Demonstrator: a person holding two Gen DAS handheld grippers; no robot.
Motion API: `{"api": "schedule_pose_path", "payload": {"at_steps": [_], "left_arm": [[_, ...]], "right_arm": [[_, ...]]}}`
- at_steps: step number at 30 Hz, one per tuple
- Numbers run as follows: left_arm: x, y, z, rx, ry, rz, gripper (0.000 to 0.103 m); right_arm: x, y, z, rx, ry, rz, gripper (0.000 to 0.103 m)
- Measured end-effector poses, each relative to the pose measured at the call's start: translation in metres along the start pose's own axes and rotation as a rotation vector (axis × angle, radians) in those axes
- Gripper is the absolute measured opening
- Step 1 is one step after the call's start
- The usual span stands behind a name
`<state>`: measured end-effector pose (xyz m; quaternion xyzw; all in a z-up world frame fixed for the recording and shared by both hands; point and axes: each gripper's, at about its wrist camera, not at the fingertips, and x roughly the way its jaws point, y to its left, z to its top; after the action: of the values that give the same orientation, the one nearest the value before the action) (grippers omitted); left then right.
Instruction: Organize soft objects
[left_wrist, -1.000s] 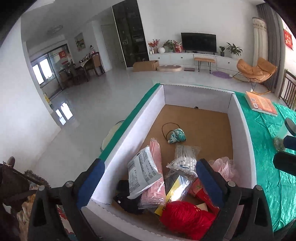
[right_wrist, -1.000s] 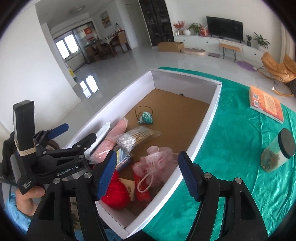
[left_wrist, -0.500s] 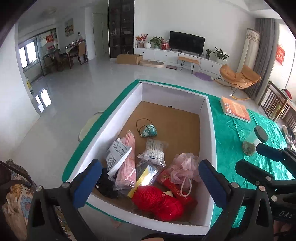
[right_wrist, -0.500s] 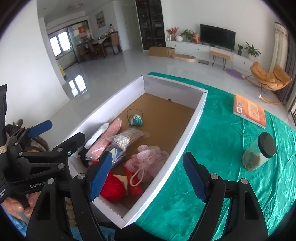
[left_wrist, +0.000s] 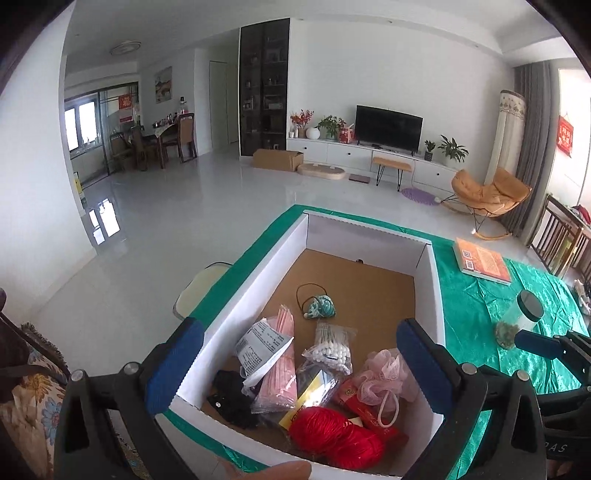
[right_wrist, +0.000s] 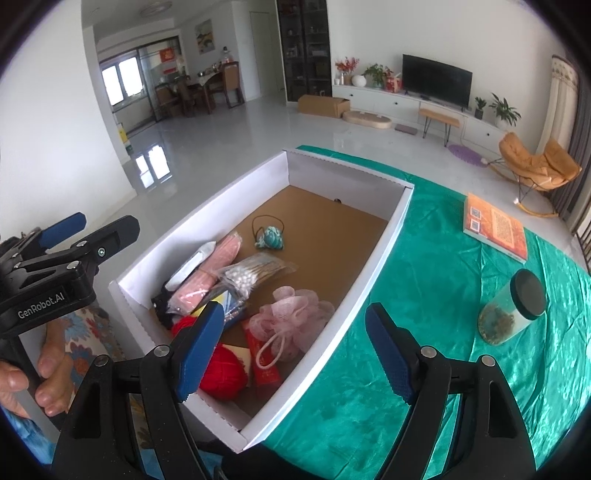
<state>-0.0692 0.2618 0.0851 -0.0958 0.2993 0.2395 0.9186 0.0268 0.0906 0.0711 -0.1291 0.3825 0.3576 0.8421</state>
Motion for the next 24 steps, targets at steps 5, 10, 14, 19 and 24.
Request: {"api": "schedule_pose_path", "payload": {"at_steps": [5, 10, 14, 19, 24], "left_arm": [[-0.003, -0.007, -0.003, 0.027, -0.005, 0.022, 0.103], [-0.006, -0.012, -0.005, 0.049, -0.023, 0.028, 0.103], [-0.005, -0.011, -0.004, 0.043, -0.020, 0.037, 0.103], [-0.006, -0.008, -0.004, 0.037, -0.022, 0.051, 0.103], [-0.006, -0.005, -0.006, 0.017, -0.013, 0.038, 0.103]], "right_arm": [[0.001, -0.003, -0.004, 0.010, 0.001, -0.003, 0.082], [0.003, -0.005, -0.003, 0.019, 0.004, -0.009, 0.082], [0.005, -0.004, -0.003, 0.014, 0.010, -0.015, 0.082], [0.008, -0.002, -0.003, 0.008, 0.017, -0.012, 0.082], [0.009, 0.001, -0.005, -0.003, 0.019, -0.012, 0.082]]}}
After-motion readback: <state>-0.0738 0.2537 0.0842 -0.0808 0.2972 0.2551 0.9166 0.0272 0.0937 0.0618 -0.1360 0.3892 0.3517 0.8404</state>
